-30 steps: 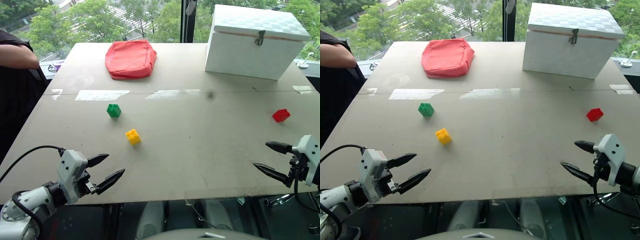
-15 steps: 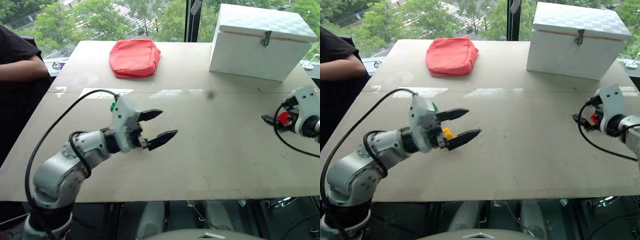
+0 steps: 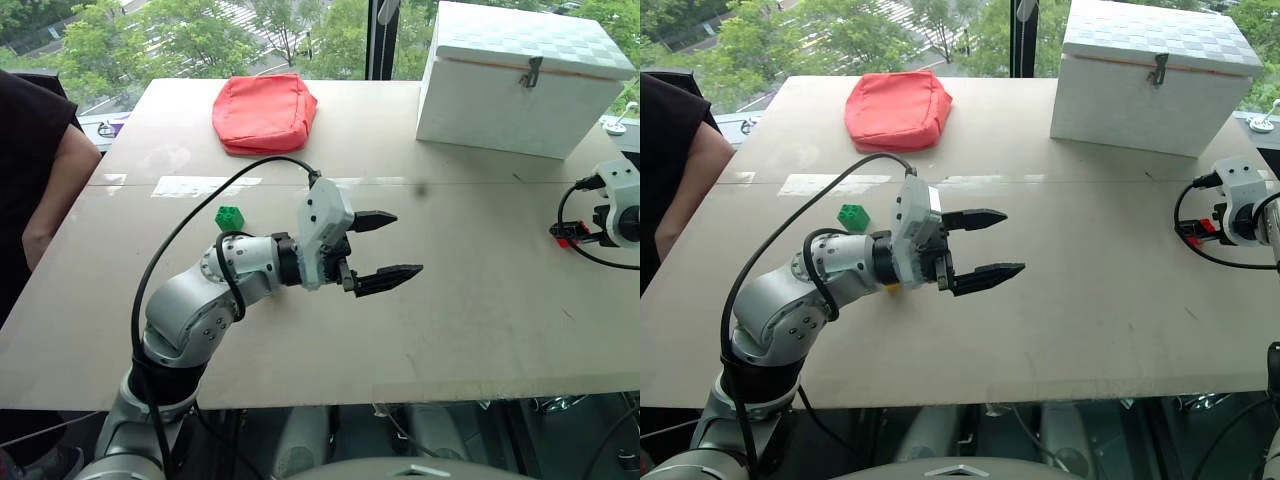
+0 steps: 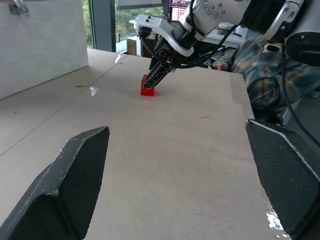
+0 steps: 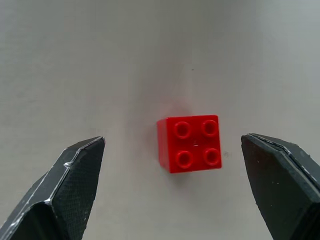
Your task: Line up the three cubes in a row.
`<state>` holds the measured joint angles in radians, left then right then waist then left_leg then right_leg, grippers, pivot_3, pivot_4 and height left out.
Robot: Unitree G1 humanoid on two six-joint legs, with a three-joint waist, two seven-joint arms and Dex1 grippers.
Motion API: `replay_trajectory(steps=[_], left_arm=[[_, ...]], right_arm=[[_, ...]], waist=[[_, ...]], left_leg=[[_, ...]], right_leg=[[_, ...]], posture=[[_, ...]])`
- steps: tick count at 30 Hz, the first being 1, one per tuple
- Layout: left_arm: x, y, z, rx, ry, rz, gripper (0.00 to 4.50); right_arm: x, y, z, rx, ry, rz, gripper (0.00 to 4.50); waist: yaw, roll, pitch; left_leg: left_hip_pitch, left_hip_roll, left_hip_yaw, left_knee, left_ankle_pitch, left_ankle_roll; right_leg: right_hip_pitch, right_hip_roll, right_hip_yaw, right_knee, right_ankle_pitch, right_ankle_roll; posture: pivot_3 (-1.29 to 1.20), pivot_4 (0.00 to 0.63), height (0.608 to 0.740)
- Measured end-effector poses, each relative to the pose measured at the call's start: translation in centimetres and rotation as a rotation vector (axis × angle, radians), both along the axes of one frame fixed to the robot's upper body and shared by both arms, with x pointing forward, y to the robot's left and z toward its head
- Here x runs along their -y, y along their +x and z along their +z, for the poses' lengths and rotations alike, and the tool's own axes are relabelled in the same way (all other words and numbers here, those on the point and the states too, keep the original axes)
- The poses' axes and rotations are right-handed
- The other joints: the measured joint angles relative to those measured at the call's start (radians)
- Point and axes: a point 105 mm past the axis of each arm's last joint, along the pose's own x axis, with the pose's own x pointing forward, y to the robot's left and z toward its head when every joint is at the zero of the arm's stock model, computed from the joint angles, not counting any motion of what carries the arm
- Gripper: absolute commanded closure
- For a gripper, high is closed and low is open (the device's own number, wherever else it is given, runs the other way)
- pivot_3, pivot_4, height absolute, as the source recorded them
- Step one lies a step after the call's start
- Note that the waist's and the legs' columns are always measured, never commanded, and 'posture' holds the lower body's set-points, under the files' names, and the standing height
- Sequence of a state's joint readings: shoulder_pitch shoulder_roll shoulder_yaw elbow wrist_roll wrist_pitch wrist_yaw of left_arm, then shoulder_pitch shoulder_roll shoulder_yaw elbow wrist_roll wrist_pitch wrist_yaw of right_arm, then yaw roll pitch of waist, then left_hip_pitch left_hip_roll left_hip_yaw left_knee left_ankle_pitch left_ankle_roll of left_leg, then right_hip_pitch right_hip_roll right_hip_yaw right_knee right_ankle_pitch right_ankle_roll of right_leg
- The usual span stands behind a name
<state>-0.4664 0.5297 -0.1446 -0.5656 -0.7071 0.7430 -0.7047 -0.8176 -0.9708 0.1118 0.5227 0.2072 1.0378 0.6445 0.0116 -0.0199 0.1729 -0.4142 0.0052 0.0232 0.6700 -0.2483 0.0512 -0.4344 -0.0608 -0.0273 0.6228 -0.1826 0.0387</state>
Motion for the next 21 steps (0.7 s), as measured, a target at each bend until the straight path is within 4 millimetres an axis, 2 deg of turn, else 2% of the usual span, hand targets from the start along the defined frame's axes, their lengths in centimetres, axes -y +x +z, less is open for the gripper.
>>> replay_trajectory(steps=[12, 21], left_arm=[[0.5, -0.4, 0.3, 0.017, -0.036, -0.032, 0.06], [0.6, -0.6, 0.5, 0.027, -0.055, -0.053, 0.06]], right_arm=[[0.6, 0.8, -2.6, -0.031, 0.004, -0.017, 0.00], [0.3, 1.5, -2.9, -0.011, -0.008, -0.011, 0.00]], waist=[[0.000, 0.000, 0.000], [0.000, 0.000, 0.000]], left_leg=[[0.000, 0.000, 0.000, 0.000, 0.000, 0.000], [0.000, 0.000, 0.000, 0.000, 0.000, 0.000]], right_leg=[[0.000, 0.000, 0.000, 0.001, 0.000, 0.000], [0.000, 0.000, 0.000, 0.001, 0.000, 0.000]], posture=[[0.00, 0.150, 0.740], [0.00, 0.150, 0.740]])
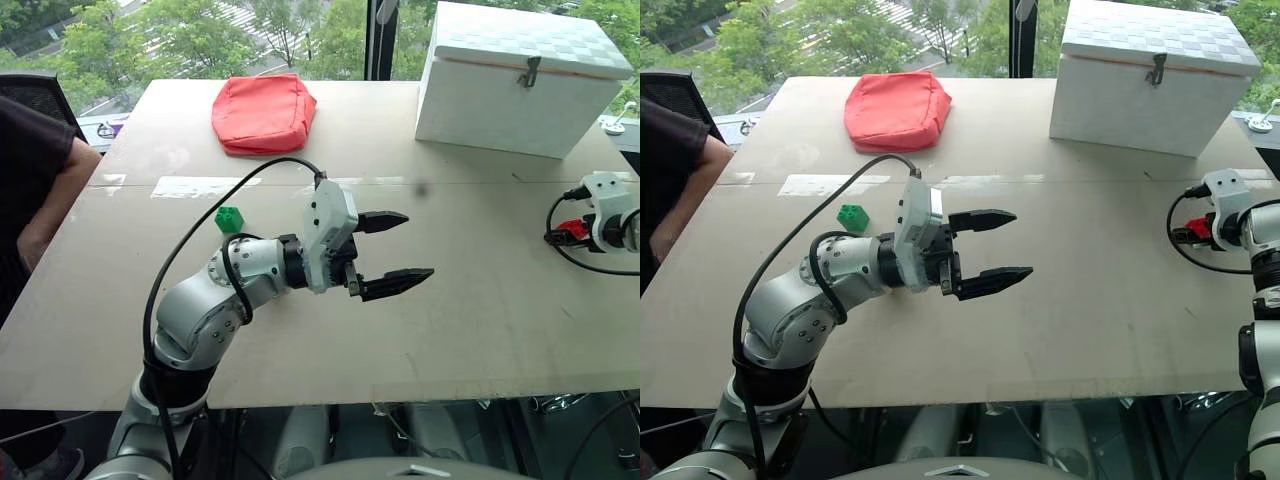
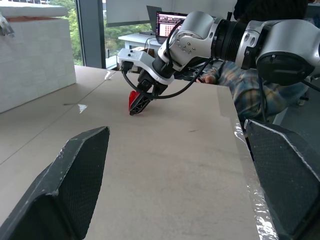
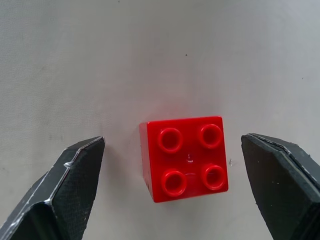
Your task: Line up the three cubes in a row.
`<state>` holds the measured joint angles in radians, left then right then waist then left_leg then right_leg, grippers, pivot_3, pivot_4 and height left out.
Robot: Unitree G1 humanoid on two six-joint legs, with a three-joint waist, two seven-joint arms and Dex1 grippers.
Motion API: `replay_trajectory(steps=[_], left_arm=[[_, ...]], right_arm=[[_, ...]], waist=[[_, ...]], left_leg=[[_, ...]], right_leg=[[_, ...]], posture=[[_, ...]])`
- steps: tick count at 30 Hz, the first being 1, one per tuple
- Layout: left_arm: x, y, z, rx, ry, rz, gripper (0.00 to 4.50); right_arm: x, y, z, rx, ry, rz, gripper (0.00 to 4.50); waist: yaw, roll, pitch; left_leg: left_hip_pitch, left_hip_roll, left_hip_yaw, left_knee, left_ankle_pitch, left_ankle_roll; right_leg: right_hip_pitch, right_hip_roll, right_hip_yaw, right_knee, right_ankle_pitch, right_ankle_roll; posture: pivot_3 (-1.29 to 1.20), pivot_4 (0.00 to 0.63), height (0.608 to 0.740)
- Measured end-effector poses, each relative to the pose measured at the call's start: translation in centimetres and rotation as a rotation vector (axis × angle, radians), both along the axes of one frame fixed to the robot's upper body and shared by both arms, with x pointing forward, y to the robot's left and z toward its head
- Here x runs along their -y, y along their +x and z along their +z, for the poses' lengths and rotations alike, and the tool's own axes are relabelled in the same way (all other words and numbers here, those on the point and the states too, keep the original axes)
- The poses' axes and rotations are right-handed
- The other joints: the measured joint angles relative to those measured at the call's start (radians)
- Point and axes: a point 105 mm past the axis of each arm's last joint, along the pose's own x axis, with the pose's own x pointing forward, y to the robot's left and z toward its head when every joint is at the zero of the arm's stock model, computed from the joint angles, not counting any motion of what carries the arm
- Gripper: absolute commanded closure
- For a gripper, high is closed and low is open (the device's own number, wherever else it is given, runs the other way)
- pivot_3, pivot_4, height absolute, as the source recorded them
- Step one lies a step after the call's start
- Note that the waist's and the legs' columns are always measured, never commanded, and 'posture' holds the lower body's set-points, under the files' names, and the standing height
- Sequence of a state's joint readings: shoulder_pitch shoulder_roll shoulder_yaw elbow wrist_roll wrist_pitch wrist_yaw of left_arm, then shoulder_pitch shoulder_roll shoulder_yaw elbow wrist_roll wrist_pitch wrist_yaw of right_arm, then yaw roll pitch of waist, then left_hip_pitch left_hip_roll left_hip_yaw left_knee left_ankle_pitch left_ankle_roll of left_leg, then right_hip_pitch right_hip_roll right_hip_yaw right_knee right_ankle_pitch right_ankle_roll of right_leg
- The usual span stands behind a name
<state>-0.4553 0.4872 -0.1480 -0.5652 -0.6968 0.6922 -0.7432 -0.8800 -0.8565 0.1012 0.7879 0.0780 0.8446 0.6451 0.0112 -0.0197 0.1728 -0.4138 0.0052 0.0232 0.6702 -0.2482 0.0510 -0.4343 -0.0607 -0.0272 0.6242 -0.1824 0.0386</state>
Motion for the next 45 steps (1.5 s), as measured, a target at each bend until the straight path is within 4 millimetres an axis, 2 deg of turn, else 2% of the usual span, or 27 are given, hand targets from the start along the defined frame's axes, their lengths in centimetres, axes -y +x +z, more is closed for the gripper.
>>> replay_trajectory(steps=[4, 6, 8, 12, 14, 16, 18, 19, 20, 22, 26, 30, 36, 45], left_arm=[[0.0, 0.0, -0.1, -0.002, -0.003, 0.001, 0.00], [-0.1, 0.0, -0.1, -0.005, -0.002, 0.003, 0.00], [-0.1, 0.0, -0.1, -0.004, -0.003, 0.003, 0.00], [-0.5, 0.1, -0.4, -0.017, -0.009, 0.024, 0.00], [-1.3, 0.2, -1.0, -0.033, -0.002, 0.056, 0.00], [-2.5, 0.3, -1.9, -0.058, 0.015, 0.103, 0.00], [-4.8, 0.1, -3.1, -0.089, 0.038, 0.183, 0.00], [-5.1, 0.0, -3.3, -0.096, 0.043, 0.193, 0.00], [-6.0, -0.2, -3.8, -0.107, 0.055, 0.224, 0.00], [-7.7, -1.2, -4.8, -0.132, 0.096, 0.263, 0.00], [-8.9, -2.2, -4.8, -0.133, 0.108, 0.292, 0.00], [-9.6, -3.0, -4.8, -0.150, 0.109, 0.306, 0.00], [-10.1, -3.8, -4.2, -0.132, 0.128, 0.316, 0.00], [-10.4, -4.2, -3.9, -0.136, 0.119, 0.344, 0.00]], right_arm=[[0.1, 0.0, -0.1, 0.003, -0.002, -0.006, 1.28], [0.1, 0.0, -0.1, 0.001, -0.006, -0.007, 2.39], [0.1, 0.0, -0.1, 0.000, -0.006, -0.005, 3.19], [-0.9, 0.0, 0.2, 0.003, 0.023, 0.063, 3.15], [-2.8, -0.4, 0.8, 0.030, 0.062, 0.196, 3.15], [-5.5, -0.7, 1.7, 0.066, 0.088, 0.350, 3.15], [-11.4, -1.7, 3.7, 0.138, 0.143, 0.630, 3.15], [-12.2, -1.9, 4.0, 0.149, 0.151, 0.666, 3.15], [-14.8, -2.4, 4.7, 0.175, 0.166, 0.787, 3.15], [-18.8, -3.4, 4.7, 0.165, 0.141, 0.993, 3.15], [-22.2, -3.6, 2.9, 0.082, 0.091, 1.169, 3.15], [-23.1, -2.1, 1.8, 0.045, -0.027, 1.259, 3.15], [-23.4, -0.5, 0.7, 0.010, -0.064, 1.305, 3.15], [-24.7, 0.1, 0.0, -0.026, -0.081, 1.406, 3.15]], waist=[[0.000, 0.000, 0.000], [0.000, 0.000, 0.000], [0.000, 0.000, 0.000], [-0.002, 0.000, 0.000], [-0.004, 0.001, 0.000], [-0.010, 0.001, 0.000], [-0.020, 0.001, 0.000], [-0.024, 0.001, 0.000], [-0.027, 0.001, 0.000], [-0.027, 0.001, 0.000], [-0.013, 0.002, 0.001], [-0.010, 0.001, 0.001], [-0.008, 0.001, 0.001], [-0.019, 0.002, 0.001]], left_leg=[[0.000, 0.000, 0.000, 0.000, 0.000, 0.000], [0.000, 0.000, 0.000, 0.000, 0.000, 0.000], [0.000, 0.000, 0.000, 0.000, 0.000, 0.000], [0.000, 0.001, 0.000, 0.000, 0.000, 0.000], [0.000, 0.002, 0.000, 0.000, 0.000, 0.000], [0.001, 0.002, -0.001, 0.000, 0.000, 0.000], [0.001, 0.004, -0.001, 0.000, 0.000, 0.000], [0.001, 0.005, -0.001, 0.000, 0.000, 0.000], [0.001, 0.006, -0.001, 0.000, 0.000, 0.000], [0.002, 0.007, -0.002, 0.000, 0.000, 0.000], [0.001, 0.005, -0.003, 0.002, 0.001, -0.003], [0.001, 0.004, -0.003, 0.003, 0.002, -0.003], [0.001, 0.005, -0.003, 0.000, 0.002, -0.004], [0.001, 0.005, -0.003, 0.000, 0.002, -0.004]], right_leg=[[0.000, 0.000, 0.000, 0.000, 0.000, 0.000], [0.000, 0.000, 0.000, 0.000, 0.000, 0.000], [0.000, 0.000, 0.000, 0.000, 0.000, 0.000], [0.000, 0.000, 0.000, 0.001, 0.000, 0.000], [0.000, 0.000, 0.000, 0.001, 0.000, 0.000], [-0.001, 0.001, 0.000, 0.001, 0.000, 0.000], [-0.001, 0.002, 0.000, 0.002, 0.000, 0.000], [-0.001, 0.003, 0.000, 0.002, 0.000, 0.000], [-0.001, 0.004, 0.000, 0.002, 0.000, 0.000], [-0.001, 0.005, 0.000, 0.002, 0.000, 0.000], [0.000, 0.004, 0.001, 0.002, -0.004, -0.002], [0.001, 0.004, 0.002, 0.001, -0.002, -0.005], [0.000, 0.006, 0.002, 0.001, -0.001, -0.007], [0.000, 0.006, 0.003, 0.001, -0.001, -0.007]], posture=[[0.00, 0.150, 0.740], [0.00, 0.150, 0.740], [0.00, 0.150, 0.740], [0.00, 0.150, 0.740], [0.00, 0.150, 0.740], [0.00, 0.150, 0.740], [0.00, 0.150, 0.740], [0.00, 0.150, 0.740], [0.00, 0.150, 0.740], [0.00, 0.150, 0.740], [0.00, 0.150, 0.740], [0.00, 0.150, 0.740], [0.00, 0.150, 0.740], [0.00, 0.150, 0.740]])
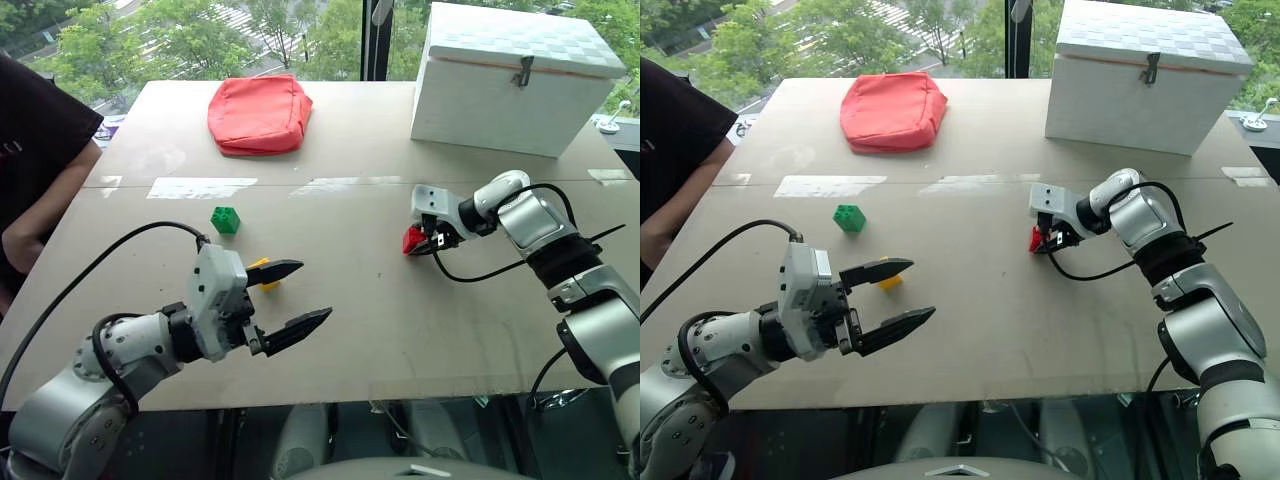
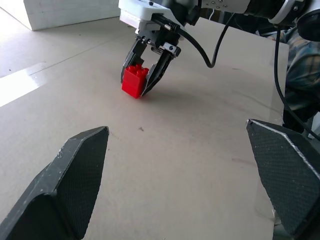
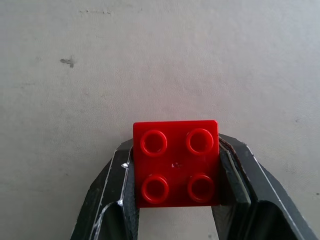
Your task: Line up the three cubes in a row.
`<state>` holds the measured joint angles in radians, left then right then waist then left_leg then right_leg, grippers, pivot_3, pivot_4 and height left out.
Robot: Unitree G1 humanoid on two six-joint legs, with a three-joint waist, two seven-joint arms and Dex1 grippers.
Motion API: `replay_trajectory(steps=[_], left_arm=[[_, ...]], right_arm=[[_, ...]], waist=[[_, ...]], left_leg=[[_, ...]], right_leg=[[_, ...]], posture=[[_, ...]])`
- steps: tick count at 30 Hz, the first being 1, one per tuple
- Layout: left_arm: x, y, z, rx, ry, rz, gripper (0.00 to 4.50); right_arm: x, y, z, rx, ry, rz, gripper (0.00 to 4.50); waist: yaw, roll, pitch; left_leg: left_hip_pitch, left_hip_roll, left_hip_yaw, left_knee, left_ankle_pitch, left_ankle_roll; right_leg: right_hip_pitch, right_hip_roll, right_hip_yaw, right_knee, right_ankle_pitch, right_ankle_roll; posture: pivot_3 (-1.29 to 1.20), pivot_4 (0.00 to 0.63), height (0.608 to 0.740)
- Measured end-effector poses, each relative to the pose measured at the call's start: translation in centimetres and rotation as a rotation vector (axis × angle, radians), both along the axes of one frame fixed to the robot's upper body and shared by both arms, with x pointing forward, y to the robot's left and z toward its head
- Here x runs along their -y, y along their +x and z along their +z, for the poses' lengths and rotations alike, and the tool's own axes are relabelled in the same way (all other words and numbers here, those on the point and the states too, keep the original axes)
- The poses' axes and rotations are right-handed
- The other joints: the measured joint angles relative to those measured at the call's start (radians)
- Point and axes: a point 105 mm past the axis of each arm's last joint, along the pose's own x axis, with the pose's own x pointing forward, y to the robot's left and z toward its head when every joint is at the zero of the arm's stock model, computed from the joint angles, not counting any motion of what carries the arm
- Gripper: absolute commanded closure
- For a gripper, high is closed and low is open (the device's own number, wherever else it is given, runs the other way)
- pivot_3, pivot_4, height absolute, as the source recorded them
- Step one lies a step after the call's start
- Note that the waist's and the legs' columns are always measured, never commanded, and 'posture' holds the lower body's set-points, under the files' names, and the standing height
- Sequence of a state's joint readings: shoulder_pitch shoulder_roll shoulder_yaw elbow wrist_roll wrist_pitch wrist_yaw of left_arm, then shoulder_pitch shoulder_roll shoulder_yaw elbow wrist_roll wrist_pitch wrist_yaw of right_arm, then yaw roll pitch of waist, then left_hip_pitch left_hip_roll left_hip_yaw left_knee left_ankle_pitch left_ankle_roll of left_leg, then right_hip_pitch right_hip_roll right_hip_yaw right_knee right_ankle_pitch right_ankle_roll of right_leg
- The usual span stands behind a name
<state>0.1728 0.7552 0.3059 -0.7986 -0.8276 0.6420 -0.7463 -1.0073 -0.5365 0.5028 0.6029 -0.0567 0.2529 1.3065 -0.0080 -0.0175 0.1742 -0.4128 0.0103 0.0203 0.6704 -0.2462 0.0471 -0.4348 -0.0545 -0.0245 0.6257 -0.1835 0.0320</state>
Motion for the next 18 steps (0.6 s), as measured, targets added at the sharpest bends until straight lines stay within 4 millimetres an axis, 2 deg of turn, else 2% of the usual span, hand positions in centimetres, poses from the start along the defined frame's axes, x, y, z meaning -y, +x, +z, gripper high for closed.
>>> replay_trajectory(steps=[5, 7, 9, 12, 16, 18], left_arm=[[-0.1, -0.1, -0.2, -0.011, 0.002, 0.014, 0.00], [-0.1, -0.2, -0.3, -0.016, 0.003, 0.015, 0.00], [-0.1, -0.2, -0.4, -0.018, 0.003, 0.016, 0.00], [-0.2, -0.2, -0.4, -0.019, 0.004, 0.025, 0.00], [-0.5, -0.4, -0.8, -0.033, 0.008, 0.047, 0.00], [-1.0, -0.4, -0.7, -0.029, 0.010, 0.071, 0.00]], right_arm=[[-0.3, 0.2, -0.2, 0.002, -0.022, 0.031, 3.15], [-0.4, 0.3, -0.1, 0.001, -0.029, 0.042, 2.11], [-0.4, 0.3, -0.2, -0.004, -0.035, 0.052, 1.45], [-0.7, 0.1, -0.7, -0.022, -0.035, 0.072, 0.04], [-0.8, 0.2, -0.4, 0.006, -0.025, 0.094, 0.04], [-0.5, 0.1, 0.5, 0.020, 0.005, 0.101, 0.04]], waist=[[-0.003, 0.000, 0.000], [-0.003, 0.000, 0.000], [-0.003, 0.000, 0.000], [-0.004, 0.000, 0.000], [-0.004, 0.001, 0.000], [-0.003, 0.001, 0.001]], left_leg=[[0.000, 0.000, 0.000, 0.000, 0.000, 0.000], [0.000, 0.000, 0.000, 0.000, 0.000, 0.000], [0.000, 0.000, 0.000, 0.000, 0.000, 0.000], [0.000, 0.000, 0.000, 0.000, 0.000, 0.000], [0.000, 0.000, 0.000, 0.000, 0.000, -0.001], [0.000, 0.000, 0.000, 0.000, 0.000, -0.001]], right_leg=[[0.000, 0.000, 0.000, 0.000, 0.000, 0.000], [0.000, 0.000, 0.000, 0.000, 0.000, 0.000], [0.000, 0.000, 0.000, 0.000, 0.000, 0.000], [0.000, 0.000, 0.000, 0.000, 0.000, 0.000], [0.000, 0.000, 0.000, 0.000, 0.000, 0.000], [0.000, 0.000, 0.000, 0.000, 0.000, 0.000]], posture=[[0.00, 0.150, 0.740], [0.00, 0.150, 0.740], [0.00, 0.150, 0.740], [0.00, 0.150, 0.740], [0.00, 0.150, 0.740], [0.00, 0.150, 0.740]])
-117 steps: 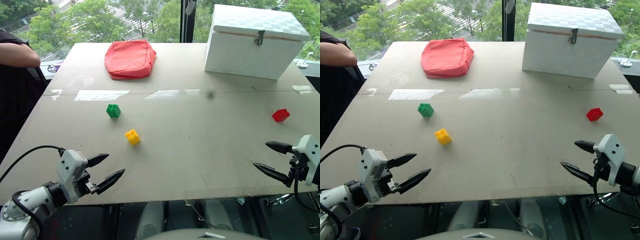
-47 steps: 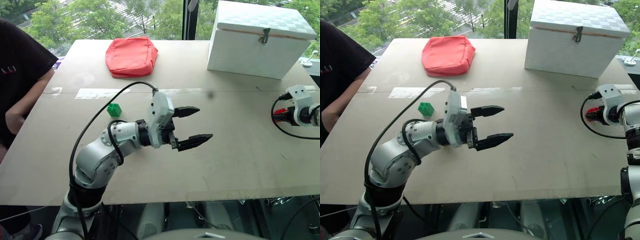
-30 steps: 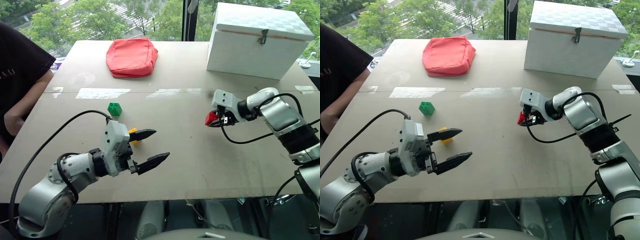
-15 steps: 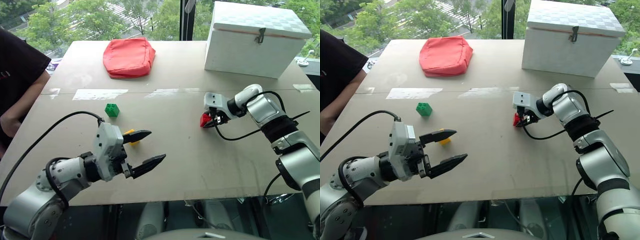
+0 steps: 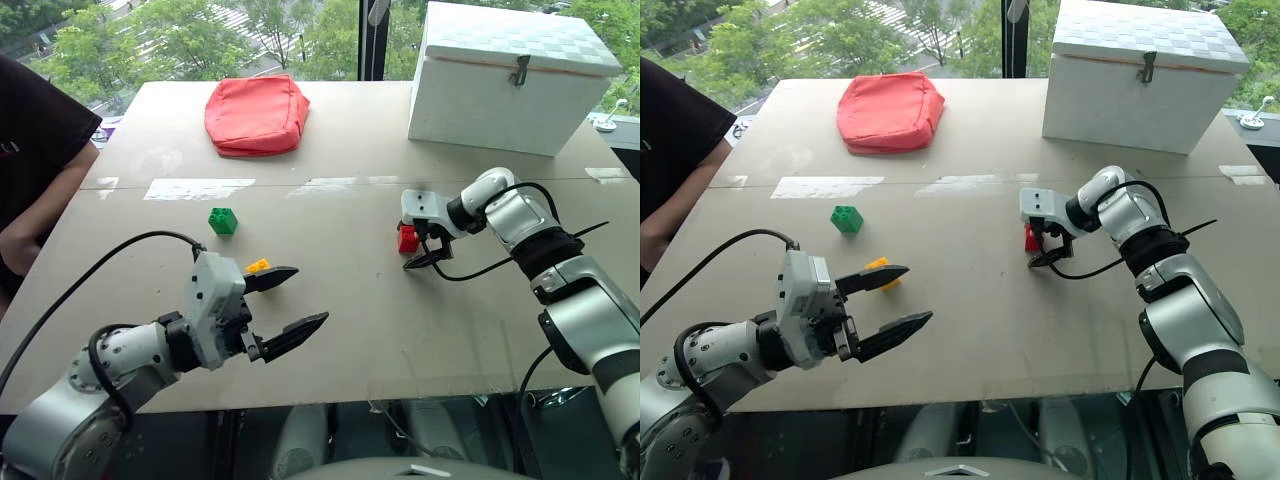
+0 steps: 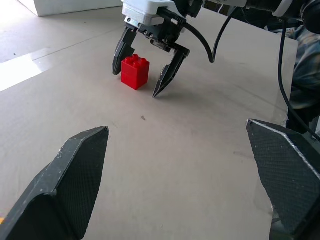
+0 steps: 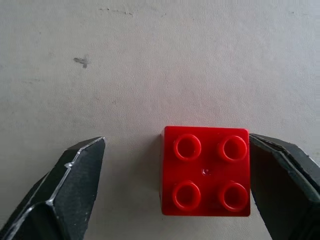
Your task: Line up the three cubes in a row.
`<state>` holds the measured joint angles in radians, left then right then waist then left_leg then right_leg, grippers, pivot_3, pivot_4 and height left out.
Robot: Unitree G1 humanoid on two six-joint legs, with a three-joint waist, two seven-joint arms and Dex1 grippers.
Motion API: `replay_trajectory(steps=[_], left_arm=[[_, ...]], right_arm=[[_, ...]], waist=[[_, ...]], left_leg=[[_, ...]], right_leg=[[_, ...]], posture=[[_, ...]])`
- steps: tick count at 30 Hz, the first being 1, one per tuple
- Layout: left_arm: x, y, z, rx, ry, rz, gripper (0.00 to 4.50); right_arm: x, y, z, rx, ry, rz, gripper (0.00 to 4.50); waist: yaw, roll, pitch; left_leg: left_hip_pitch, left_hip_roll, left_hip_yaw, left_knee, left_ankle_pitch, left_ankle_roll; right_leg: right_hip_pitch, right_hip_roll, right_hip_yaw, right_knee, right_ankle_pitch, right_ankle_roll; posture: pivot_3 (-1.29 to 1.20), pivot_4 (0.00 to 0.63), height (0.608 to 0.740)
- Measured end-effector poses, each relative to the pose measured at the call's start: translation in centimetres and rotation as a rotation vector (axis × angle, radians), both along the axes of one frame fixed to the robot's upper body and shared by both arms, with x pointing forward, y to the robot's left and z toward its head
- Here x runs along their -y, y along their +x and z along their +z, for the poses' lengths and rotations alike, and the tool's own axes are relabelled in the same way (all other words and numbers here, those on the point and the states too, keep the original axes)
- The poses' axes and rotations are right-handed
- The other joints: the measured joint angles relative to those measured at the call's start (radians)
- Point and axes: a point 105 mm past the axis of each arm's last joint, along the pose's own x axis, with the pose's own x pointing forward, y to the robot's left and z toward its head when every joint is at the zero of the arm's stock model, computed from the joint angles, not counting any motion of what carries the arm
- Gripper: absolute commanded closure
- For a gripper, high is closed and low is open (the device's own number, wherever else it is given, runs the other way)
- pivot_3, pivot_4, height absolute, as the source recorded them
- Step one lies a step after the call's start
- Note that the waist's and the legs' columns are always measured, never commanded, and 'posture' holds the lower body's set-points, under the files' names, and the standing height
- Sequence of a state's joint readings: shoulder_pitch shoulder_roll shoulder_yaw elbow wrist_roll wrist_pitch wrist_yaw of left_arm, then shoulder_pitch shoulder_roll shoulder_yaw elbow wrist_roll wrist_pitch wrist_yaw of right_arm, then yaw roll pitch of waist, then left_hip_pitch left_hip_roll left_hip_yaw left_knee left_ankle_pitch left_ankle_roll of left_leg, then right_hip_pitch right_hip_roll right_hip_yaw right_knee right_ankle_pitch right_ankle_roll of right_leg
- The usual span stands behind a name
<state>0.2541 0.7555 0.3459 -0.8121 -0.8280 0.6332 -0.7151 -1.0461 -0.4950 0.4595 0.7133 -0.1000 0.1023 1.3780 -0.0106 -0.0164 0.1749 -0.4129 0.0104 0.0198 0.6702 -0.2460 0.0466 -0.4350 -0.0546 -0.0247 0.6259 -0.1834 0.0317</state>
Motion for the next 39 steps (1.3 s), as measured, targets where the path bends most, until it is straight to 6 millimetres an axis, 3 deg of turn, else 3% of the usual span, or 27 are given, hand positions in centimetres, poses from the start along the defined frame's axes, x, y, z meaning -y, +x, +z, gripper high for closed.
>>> replay_trajectory(steps=[4, 10, 13, 14, 15, 18, 23, 26, 31, 34, 35, 37, 38, 39], left_arm=[[-1.5, 0.9, -0.2, -0.006, -0.025, 0.088, 0.00], [-6.2, 4.2, -0.5, 0.016, 0.023, 0.338, 0.00], [-9.7, 6.7, -0.4, 0.010, 0.077, 0.510, 0.00], [-11.5, 7.6, -0.5, -0.010, 0.091, 0.598, 0.00], [-12.1, 8.0, -0.4, -0.013, 0.092, 0.631, 0.00], [-12.6, 10.6, 0.8, 0.004, 0.083, 0.704, 0.00], [-12.3, 14.0, 0.5, -0.035, 0.094, 0.770, 0.00], [-12.0, 15.7, -0.4, -0.083, 0.098, 0.805, 0.00], [-10.9, 17.9, -1.6, -0.121, 0.129, 0.816, 0.00], [-11.9, 18.9, -3.4, -0.165, 0.170, 0.877, 1.17], [-12.2, 18.9, -3.9, -0.180, 0.183, 0.889, 1.75], [-12.6, 19.0, -4.2, -0.181, 0.193, 0.892, 2.45], [-12.7, 19.1, -4.2, -0.178, 0.194, 0.893, 3.01], [-12.7, 19.2, -4.2, -0.174, 0.195, 0.888, 3.17]], right_arm=[[0.4, -0.7, 2.0, 0.040, 0.075, 0.029, 0.04], [0.0, -4.4, 6.4, 0.080, 0.448, 0.086, 0.04], [2.0, -5.9, 9.3, 0.164, 0.626, 0.026, 0.04], [1.4, -7.1, 10.1, 0.219, 0.669, 0.011, 0.04], [0.7, -7.8, 10.2, 0.234, 0.693, 0.018, 0.04], [-1.3, -10.7, 9.8, 0.277, 0.771, -0.014, 0.04], [-0.3, -13.2, 9.5, 0.327, 0.790, -0.118, 0.04], [0.2, -14.0, 8.6, 0.312, 0.762, -0.146, 0.04], [0.9, -14.3, 8.7, 0.341, 0.738, -0.183, 0.04], [1.0, -14.3, 8.7, 0.355, 0.720, -0.202, 0.00], [1.0, -14.4, 8.8, 0.357, 0.717, -0.200, 0.00], [1.0, -14.5, 8.8, 0.356, 0.714, -0.206, 0.00], [1.1, -14.5, 8.7, 0.356, 0.707, -0.211, 0.00], [1.1, -14.5, 8.7, 0.358, 0.704, -0.219, 0.00]], waist=[[0.001, 0.000, 0.000], [0.009, 0.000, 0.000], [0.026, 0.000, 0.000], [0.025, -0.001, 0.000], [0.021, -0.001, 0.000], [0.026, -0.001, 0.000], [0.033, -0.004, -0.002], [0.026, -0.005, -0.002], [0.020, -0.005, -0.002], [0.021, -0.005, -0.002], [0.021, -0.005, -0.002], [0.022, -0.005, -0.002], [0.024, -0.005, -0.002], [0.024, -0.005, -0.002]], left_leg=[[0.000, 0.000, 0.000, 0.000, 0.000, 0.000], [0.000, 0.000, -0.002, 0.000, 0.000, 0.000], [0.000, 0.000, -0.002, 0.000, 0.000, 0.000], [0.001, 0.001, -0.001, -0.001, 0.000, 0.000], [0.001, 0.001, -0.001, -0.001, 0.000, 0.000], [0.000, 0.001, -0.002, 0.000, 0.001, -0.001], [0.000, -0.001, -0.002, 0.001, 0.001, -0.001], [0.000, -0.001, -0.001, 0.001, 0.001, -0.001], [0.002, 0.000, -0.001, 0.000, 0.001, -0.001], [0.002, 0.000, -0.001, 0.000, 0.001, -0.001], [0.001, 0.000, -0.001, 0.000, 0.001, -0.001], [0.001, 0.001, -0.001, 0.000, 0.001, -0.001], [0.001, 0.000, -0.001, 0.000, 0.001, -0.001], [0.000, 0.000, -0.001, 0.000, 0.001, -0.001]], right_leg=[[0.000, 0.000, 0.000, 0.000, 0.000, 0.000], [0.000, 0.000, -0.002, 0.001, 0.000, 0.000], [0.001, 0.000, -0.002, 0.000, 0.001, 0.002], [0.001, 0.000, -0.002, 0.001, 0.001, 0.003], [0.001, 0.000, -0.002, 0.001, 0.002, 0.003], [0.000, 0.000, -0.003, 0.001, 0.002, 0.005], [0.002, -0.001, -0.003, 0.000, 0.002, 0.005], [0.002, -0.001, -0.002, 0.000, 0.002, 0.005], [0.002, 0.001, -0.001, 0.001, 0.002, 0.005], [0.002, 0.002, -0.002, 0.001, 0.002, 0.005], [0.001, 0.002, -0.002, 0.001, 0.002, 0.005], [0.001, 0.001, -0.002, 0.001, 0.002, 0.005], [0.001, 0.000, -0.002, 0.001, 0.002, 0.005], [0.001, 0.000, -0.002, 0.001, 0.002, 0.005]], posture=[[0.00, 0.150, 0.740], [0.00, 0.150, 0.740], [0.00, 0.150, 0.740], [0.00, 0.150, 0.740], [0.00, 0.150, 0.740], [0.00, 0.150, 0.740], [0.00, 0.150, 0.740], [0.00, 0.150, 0.740], [0.00, 0.150, 0.740], [0.00, 0.150, 0.740], [0.00, 0.150, 0.740], [0.00, 0.150, 0.740], [0.00, 0.150, 0.740], [0.00, 0.150, 0.740]])
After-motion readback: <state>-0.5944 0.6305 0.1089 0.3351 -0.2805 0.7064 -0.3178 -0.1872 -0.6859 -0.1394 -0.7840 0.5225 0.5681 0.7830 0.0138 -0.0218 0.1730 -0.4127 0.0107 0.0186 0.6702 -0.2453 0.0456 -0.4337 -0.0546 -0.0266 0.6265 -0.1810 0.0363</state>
